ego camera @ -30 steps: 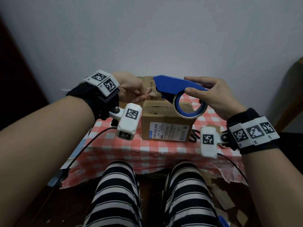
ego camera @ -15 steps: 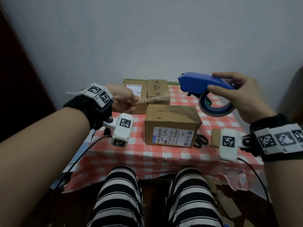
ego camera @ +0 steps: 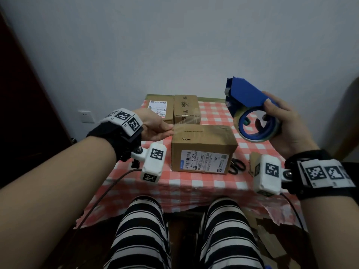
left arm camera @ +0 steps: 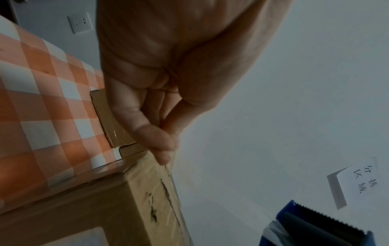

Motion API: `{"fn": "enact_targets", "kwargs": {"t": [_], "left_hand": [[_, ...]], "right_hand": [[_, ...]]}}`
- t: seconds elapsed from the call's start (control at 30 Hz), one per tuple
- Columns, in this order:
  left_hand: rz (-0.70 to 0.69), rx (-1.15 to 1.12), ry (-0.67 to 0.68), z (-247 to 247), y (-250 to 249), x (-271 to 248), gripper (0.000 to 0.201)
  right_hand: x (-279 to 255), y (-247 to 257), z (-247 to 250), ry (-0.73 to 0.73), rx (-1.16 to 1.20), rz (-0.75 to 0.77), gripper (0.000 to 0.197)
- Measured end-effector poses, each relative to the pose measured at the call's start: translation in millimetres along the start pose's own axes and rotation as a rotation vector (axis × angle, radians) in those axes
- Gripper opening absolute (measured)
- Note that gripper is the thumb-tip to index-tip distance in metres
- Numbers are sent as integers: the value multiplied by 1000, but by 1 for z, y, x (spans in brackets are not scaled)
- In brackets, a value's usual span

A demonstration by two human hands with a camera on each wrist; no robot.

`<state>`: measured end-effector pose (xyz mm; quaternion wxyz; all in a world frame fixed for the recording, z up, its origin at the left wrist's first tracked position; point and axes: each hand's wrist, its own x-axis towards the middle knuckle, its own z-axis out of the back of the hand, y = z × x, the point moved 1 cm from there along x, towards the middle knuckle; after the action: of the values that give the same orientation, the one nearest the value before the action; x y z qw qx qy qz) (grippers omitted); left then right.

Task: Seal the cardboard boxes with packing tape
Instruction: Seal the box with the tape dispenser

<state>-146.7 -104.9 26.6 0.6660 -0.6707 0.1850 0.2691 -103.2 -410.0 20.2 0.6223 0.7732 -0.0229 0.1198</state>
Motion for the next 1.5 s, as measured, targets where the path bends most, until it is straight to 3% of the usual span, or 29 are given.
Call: {"fn": "enact_targets", "kwargs": {"t": [0.2,0.37,0.53,0.7,0.9,1.13,1.3,1.4,1.5], "left_hand": [[-18,35,-48,-1,8,5,14],[-58,73,-78,-4,10,7,15],[-79,83,-123,-4,16,8,12],[-84,193,-141,-7,14,4,10],[-97,345,-198,-5,12,4,5],[-100,372,-246,-9,10,2,12],[-83,434,-288,-10,10,5,26],[-94,429,-339,-7,9,4,24],[-114,462,-313,-5,14,7,40]], "right_hand": [[-6,-13,-10,68,119,-11,53],[-10,-22,-22,93,205,-29,30],[-12,-31,-25,53,256,-43,28],[-14,-36,-30,104,316,-30,21],[-11,-41,-29,89,381,-63,29],[-9,-42,-28,48,318,-94,22],[-14,-36,-36,106,185,-72,19],[-12,-36,-37,79,220,-88,17],[-11,-42,-34,43,304,-111,22]]}}
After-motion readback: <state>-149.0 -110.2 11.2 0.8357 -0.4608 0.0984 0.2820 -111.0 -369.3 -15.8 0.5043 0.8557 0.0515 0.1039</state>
